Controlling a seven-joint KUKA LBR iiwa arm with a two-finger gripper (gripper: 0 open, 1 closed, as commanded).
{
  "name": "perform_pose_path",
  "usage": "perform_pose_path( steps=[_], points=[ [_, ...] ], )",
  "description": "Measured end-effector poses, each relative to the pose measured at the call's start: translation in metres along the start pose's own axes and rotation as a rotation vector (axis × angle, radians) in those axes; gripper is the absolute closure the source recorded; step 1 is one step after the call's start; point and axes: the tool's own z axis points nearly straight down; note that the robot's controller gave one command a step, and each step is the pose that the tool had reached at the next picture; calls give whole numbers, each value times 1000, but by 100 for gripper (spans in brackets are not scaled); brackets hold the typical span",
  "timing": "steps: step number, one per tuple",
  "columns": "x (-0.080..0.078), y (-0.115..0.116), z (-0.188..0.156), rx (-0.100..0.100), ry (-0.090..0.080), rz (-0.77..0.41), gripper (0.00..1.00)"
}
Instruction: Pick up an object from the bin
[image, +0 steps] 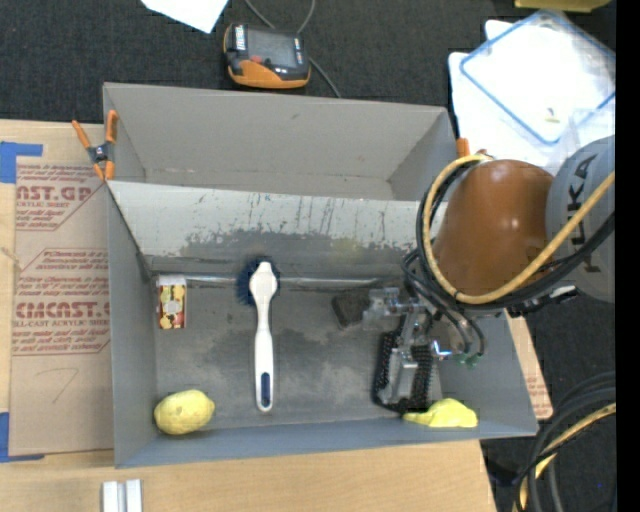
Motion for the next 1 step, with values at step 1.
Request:
perform_pose_path(
  steps=[1],
  points=[
    [-7,-35,-41,0,-5,227,0]
  ],
)
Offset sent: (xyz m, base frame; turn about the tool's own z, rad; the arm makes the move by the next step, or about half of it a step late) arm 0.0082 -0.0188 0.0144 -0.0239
